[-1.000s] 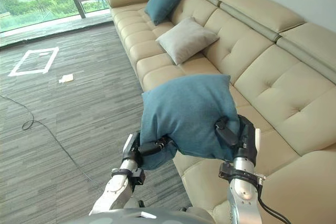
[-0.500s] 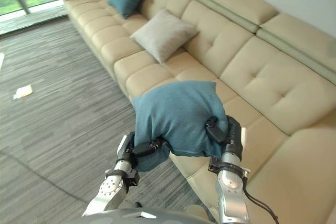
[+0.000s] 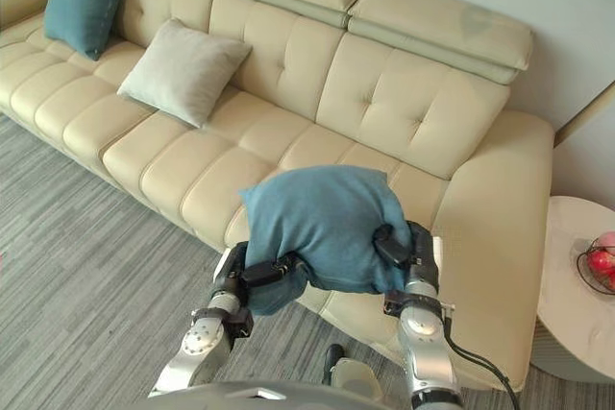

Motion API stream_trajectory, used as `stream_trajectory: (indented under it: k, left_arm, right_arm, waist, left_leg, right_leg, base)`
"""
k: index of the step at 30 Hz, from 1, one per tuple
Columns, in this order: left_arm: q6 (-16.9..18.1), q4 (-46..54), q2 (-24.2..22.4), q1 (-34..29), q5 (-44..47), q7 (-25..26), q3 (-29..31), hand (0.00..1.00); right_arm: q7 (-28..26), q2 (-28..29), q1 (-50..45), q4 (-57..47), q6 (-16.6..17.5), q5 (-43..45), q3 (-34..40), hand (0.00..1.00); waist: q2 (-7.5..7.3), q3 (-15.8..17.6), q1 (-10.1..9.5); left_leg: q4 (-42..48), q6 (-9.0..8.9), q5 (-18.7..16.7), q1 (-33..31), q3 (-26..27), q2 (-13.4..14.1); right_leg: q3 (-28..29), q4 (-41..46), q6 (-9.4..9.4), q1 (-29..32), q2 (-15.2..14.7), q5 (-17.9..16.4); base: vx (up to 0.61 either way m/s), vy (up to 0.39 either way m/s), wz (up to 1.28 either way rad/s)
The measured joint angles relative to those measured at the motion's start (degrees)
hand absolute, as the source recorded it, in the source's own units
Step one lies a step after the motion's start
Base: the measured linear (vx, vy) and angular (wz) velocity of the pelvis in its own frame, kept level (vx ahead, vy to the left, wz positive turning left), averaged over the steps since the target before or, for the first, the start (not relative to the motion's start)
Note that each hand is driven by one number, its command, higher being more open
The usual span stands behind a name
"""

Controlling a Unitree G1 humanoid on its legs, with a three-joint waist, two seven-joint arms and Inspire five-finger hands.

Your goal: Pick up cushions and gather them together orderly.

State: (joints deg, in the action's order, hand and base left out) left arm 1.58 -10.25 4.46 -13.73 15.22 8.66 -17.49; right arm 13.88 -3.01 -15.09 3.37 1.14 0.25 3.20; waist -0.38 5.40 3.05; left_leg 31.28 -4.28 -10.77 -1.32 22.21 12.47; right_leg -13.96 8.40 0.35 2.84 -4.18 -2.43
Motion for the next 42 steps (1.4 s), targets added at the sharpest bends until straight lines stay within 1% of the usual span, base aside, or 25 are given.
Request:
stream_trajectory:
  k: [1,2,3,4,5,7,8,9,10,11,12,13,14,16,17,21,24,25,27,30,33,35,38,41,42]
  left_arm:
    - [0.0,1.4,-0.9,-1.5,0.0,-0.2,0.6,0.0]
    - [0.0,1.9,-1.3,-2.0,0.0,-0.3,0.7,0.0]
    - [0.0,2.8,-1.9,-2.7,0.0,-0.4,0.6,0.0]
    - [0.0,3.8,-2.3,-2.8,0.0,-0.4,0.6,0.0]
    - [0.1,4.1,-2.2,-2.8,0.0,-0.4,0.7,0.0]
    - [0.1,4.2,-2.2,-3.0,0.0,-0.4,0.7,0.0]
    - [0.1,4.2,-2.2,-3.1,0.0,-0.4,0.7,0.0]
    - [0.1,4.2,-2.2,-3.2,0.0,-0.4,0.7,0.0]
    - [0.1,4.1,-2.1,-3.5,0.0,-0.3,0.7,0.0]
    - [0.0,4.1,-1.1,-3.6,0.0,0.0,0.7,0.0]
    - [0.0,4.2,-0.8,-3.6,0.0,0.0,0.7,0.0]
    - [0.0,4.1,-0.2,-3.6,0.0,0.3,0.8,0.0]
    - [0.0,4.1,0.1,-3.9,0.0,0.3,0.8,0.0]
    - [0.0,4.1,0.2,-4.2,0.0,0.3,0.8,0.0]
    - [0.0,4.1,0.4,-4.2,0.0,0.3,0.8,0.0]
    - [0.0,4.0,1.0,-4.0,-0.1,0.2,0.8,0.0]
    - [-0.3,3.8,1.1,-4.0,-0.1,0.1,0.8,0.0]
    - [-0.3,3.8,1.1,-4.0,-0.1,0.1,0.8,0.0]
    - [-0.5,2.3,1.6,-3.9,-0.1,0.0,0.7,0.0]
    - [-0.5,1.7,1.7,-3.8,-0.1,0.0,0.7,0.0]
    - [-0.6,1.6,2.1,-2.8,-0.2,0.5,0.7,0.0]
    - [-0.6,1.6,2.4,-0.8,-0.3,1.7,0.7,0.0]
    - [-0.6,1.6,2.7,5.2,-1.6,4.3,0.7,0.0]
    - [-0.5,1.6,2.9,13.4,-2.4,7.5,0.8,0.0]
    - [-0.5,1.6,3.2,18.8,-2.4,9.5,1.0,0.0]
  right_arm:
    - [0.0,0.4,-2.0,-3.7,0.0,0.0,-0.3,0.0]
    - [0.0,0.5,-2.4,-4.4,0.0,0.0,-0.3,0.0]
    - [0.1,0.5,-2.4,-5.1,0.0,0.0,-0.2,0.0]
    - [0.3,0.5,-2.2,-5.7,0.0,0.0,-0.2,0.0]
    - [0.3,0.6,-1.9,-6.1,0.0,0.0,-0.2,0.0]
    - [0.4,0.6,-1.8,-6.1,0.0,0.0,-0.2,0.0]
    - [0.4,0.6,-1.8,-6.1,0.0,0.0,-0.2,0.0]
    - [0.4,0.5,-1.8,-6.1,0.0,0.0,-0.3,0.0]
    - [0.4,0.5,-1.7,-5.8,0.0,0.0,-0.5,0.0]
    - [0.4,1.2,-2.0,-5.2,-0.4,0.0,-0.9,0.0]
    - [0.4,1.4,-2.1,-5.2,-0.5,0.0,-1.1,0.0]
    - [0.4,1.7,-1.9,-5.2,-0.5,-0.1,-1.9,0.0]
    - [0.4,1.8,-1.7,-5.2,-0.5,-0.2,-2.2,0.0]
    - [0.3,1.9,-1.7,-5.2,-0.6,-0.2,-2.2,0.0]
    - [0.3,2.1,-1.7,-5.1,-0.5,-0.2,-2.2,0.0]
    - [0.3,2.0,-1.2,-2.2,-0.5,-0.2,-2.1,0.0]
    - [0.3,1.0,0.6,3.8,-0.5,-0.2,-2.0,0.0]
    - [0.3,1.0,0.7,3.8,-0.5,-0.2,-2.0,0.0]
    - [0.2,0.9,0.8,7.4,-0.5,-0.3,-2.1,0.0]
    - [0.1,0.9,0.9,7.7,-0.5,-0.8,-2.1,0.0]
    - [0.3,0.9,1.9,8.0,-0.5,-2.6,-2.2,0.0]
    - [0.9,0.8,4.5,9.0,-0.6,-3.8,-2.3,0.0]
    - [3.4,0.3,9.9,9.4,-0.6,-6.1,-2.9,0.0]
    - [6.6,-0.6,17.5,9.4,-0.6,-7.6,-3.3,0.0]
    - [8.4,-1.4,22.7,9.7,-0.7,-8.0,-3.3,0.0]
  waist:
    - [1.06,0.0,-0.35]
    - [1.49,-0.1,-0.65]
    - [1.84,-0.4,-1.97]
    - [1.49,-0.2,-3.01]
    - [0.93,-0.2,-3.14]
    - [0.37,0.0,-4.23]
    - [0.39,0.0,-4.43]
    - [0.85,-0.3,-4.65]
    - [1.44,-0.7,-4.86]
    - [-0.09,-1.4,-4.55]
    - [-0.61,-1.7,-4.47]
    - [-1.88,-1.8,-4.59]
    - [-2.31,-1.9,-4.59]
    - [-2.41,-2.0,-4.85]
    - [-2.44,-2.2,-4.78]
    - [-2.88,-2.8,-4.14]
    - [-2.72,-2.9,-3.56]
    - [-2.72,-2.9,-3.56]
    - [-2.66,-2.9,-3.34]
    - [-2.5,-3.0,-3.1]
    - [-2.52,-3.0,-3.03]
    - [-2.54,-2.8,-3.03]
    - [-2.5,-1.2,-3.0]
    - [-2.39,2.3,-3.08]
    - [-2.36,3.8,-3.08]
  left_leg:
    - [9.6,0.37,0.3,-4.0,-2.3,2.4]
    - [11.8,0.61,0.0,-5.2,-3.1,3.2]
    - [12.4,1.16,-3.1,-5.8,-4.7,3.2]
    - [9.2,2.85,-6.2,-6.5,-6.7,1.7]
    - [4.9,3.63,-7.3,-7.7,-9.8,-0.2]
    - [-4.3,2.95,-7.0,-8.6,-18.5,-3.8]
    - [-6.0,2.69,-6.7,-8.7,-20.5,-4.4]
    - [-11.4,0.95,-4.2,-8.8,-25.5,-5.5]
    - [-12.3,-1.26,1.6,-7.7,-26.5,-6.1]
    - [-11.3,-0.75,1.0,-7.6,-24.2,-7.2]
    - [-10.7,-0.43,0.7,-7.8,-22.8,-7.4]
    - [-10.2,0.4,0.0,-7.5,-18.9,-8.2]
    - [-10.4,0.98,-0.3,-6.5,-16.0,-8.6]
    - [-12.1,1.58,-0.6,-4.1,-12.3,-9.3]
    - [-13.2,1.64,-0.7,-3.3,-11.0,-9.5]
    - [-15.6,1.67,-0.7,-2.7,-8.4,-9.6]
    - [-17.4,1.8,-0.5,-2.4,-8.6,-9.1]
    - [-17.4,1.8,-0.5,-2.4,-8.6,-9.1]
    - [-19.2,2.0,0.4,-1.8,-9.1,-8.8]
    - [-20.7,1.82,1.3,-2.0,-9.3,-9.0]
    - [-22.3,1.6,2.5,-2.9,-9.2,-9.2]
    - [-22.3,1.37,3.1,-4.5,-9.1,-9.1]
    - [-22.3,1.11,4.3,-7.3,-9.1,-8.9]
    - [-21.7,0.72,5.3,-10.3,-9.2,-8.7]
    - [-20.8,0.74,5.7,-13.2,-9.2,-8.5]
  right_leg:
    - [1.1,-0.1,-0.79,-0.9,0.8,-1.3]
    - [1.7,0.0,-0.83,-1.0,1.1,-1.6]
    - [3.7,0.4,-0.9,-1.0,1.3,-2.0]
    - [5.7,0.6,-0.77,-0.9,0.8,-2.2]
    - [7.1,0.7,-0.53,-0.8,-0.2,-2.3]
    - [10.7,1.4,0.57,-0.6,-1.3,-3.0]
    - [11.5,1.7,1.02,-0.4,-1.4,-3.2]
    - [13.7,3.1,2.56,0.7,-1.5,-4.0]
    - [15.6,4.1,4.12,1.4,-1.5,-4.3]
    - [17.7,3.2,4.84,1.7,-2.4,-3.8]
    - [18.3,2.7,5.65,2.0,-3.0,-3.3]
    - [20.8,1.2,7.07,2.3,-4.3,-2.0]
    - [22.1,0.5,7.72,2.7,-5.0,-1.0]
    - [22.5,0.4,8.27,3.3,-5.6,0.1]
    - [22.6,0.0,7.8,4.0,-5.7,0.5]
    - [23.9,-3.7,7.98,5.0,-5.3,3.0]
    - [24.8,-6.5,7.44,5.4,-4.2,5.1]
    - [24.8,-6.5,7.43,5.4,-4.2,5.2]
    - [25.0,-7.8,6.9,5.5,-3.6,6.4]
    - [24.9,-8.2,6.75,6.4,-3.6,7.1]
    - [24.7,-10.4,6.36,7.3,-3.7,9.0]
    - [24.6,-11.9,5.63,8.4,-3.7,10.5]
    - [24.1,-13.2,4.86,10.4,-3.7,12.5]
    - [23.7,-13.2,4.4,13.1,-3.5,13.9]
    - [23.5,-13.2,4.29,15.7,-3.5,14.9]
  base:
    - [0.06,-0.016,-0.23]
    - [0.08,0.107,-0.52]
    - [0.05,0.097,-0.72]
    - [0.06,0.148,-0.83]
    - [0.05,0.138,-0.75]
    - [0.1,0.2,-0.74]
    - [0.13,0.246,-0.86]
    - [0.12,0.221,-0.87]
    - [0.17,0.298,-1.08]
    - [0.21,0.328,-0.82]
    - [0.22,0.332,-1.02]
    - [0.21,0.381,-1.13]
    - [0.13,0.288,-1.2]
    - [0.09,0.241,-1.1]
    - [0.05,0.154,-1.02]
    - [0.04,0.053,-0.52]
    - [0.0,-0.013,-0.35]
    - [-0.01,-0.023,-0.31]
    - [-0.04,-0.018,-0.21]
    - [-0.05,-0.001,-0.05]
    - [-0.09,0.007,-0.04]
    - [-0.07,0.001,-0.06]
    - [-0.07,-0.012,0.01]
    - [-0.11,-0.014,0.03]
    - [-0.1,-0.004,0.02]
